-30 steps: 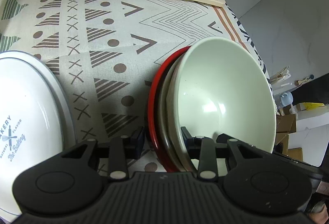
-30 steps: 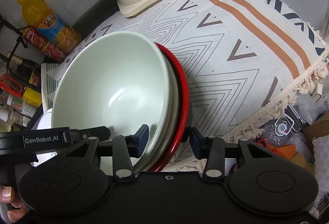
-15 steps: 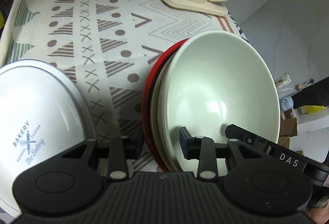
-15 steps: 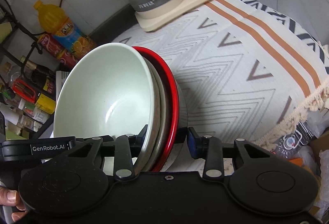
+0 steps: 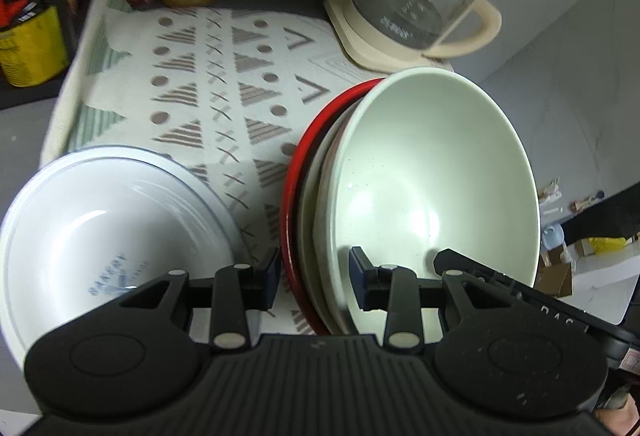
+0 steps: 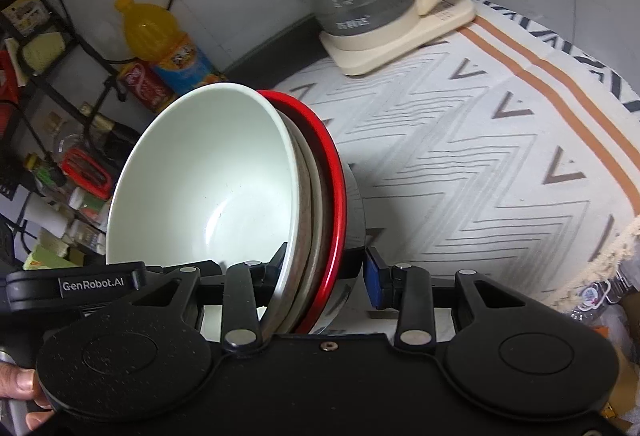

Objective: Organize plates and bowls
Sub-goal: 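Lift the bowl stack with both grippers and carry it over the plates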

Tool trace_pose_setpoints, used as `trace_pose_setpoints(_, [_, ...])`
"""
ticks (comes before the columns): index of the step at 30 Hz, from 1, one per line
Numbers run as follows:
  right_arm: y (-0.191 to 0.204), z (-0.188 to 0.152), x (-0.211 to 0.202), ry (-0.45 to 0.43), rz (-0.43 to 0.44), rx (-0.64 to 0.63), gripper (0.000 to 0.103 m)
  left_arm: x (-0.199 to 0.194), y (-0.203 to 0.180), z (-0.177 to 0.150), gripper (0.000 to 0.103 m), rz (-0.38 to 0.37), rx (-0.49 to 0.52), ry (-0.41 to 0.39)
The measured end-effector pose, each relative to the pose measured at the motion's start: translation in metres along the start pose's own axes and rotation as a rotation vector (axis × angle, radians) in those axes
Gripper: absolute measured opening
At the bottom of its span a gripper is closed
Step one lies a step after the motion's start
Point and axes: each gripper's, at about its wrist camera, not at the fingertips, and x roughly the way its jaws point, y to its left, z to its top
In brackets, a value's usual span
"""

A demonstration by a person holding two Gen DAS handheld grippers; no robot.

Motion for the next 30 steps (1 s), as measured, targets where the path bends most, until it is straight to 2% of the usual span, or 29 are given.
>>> trace_pose_setpoints(10, [0.033, -0.002, 0.000, 0.003, 0.040, -0.035, 0.036, -0.032, 0.031, -0.002, 0.035, 0.007, -0.038, -0.047])
trace_pose_setpoints(21, [0.073, -0.024, 0.014, 0.024, 0.071, -0.088, 0.036, -0.062, 0.072, -0.017, 0.035, 0.040, -0.100, -0.078])
trace_pose_setpoints(30, [0.097, -0.038, 0.030, 0.066, 0.078, -0.124, 0.036, -0.071, 0.104, -0.031, 0.035, 0.060, -0.153, -0.078])
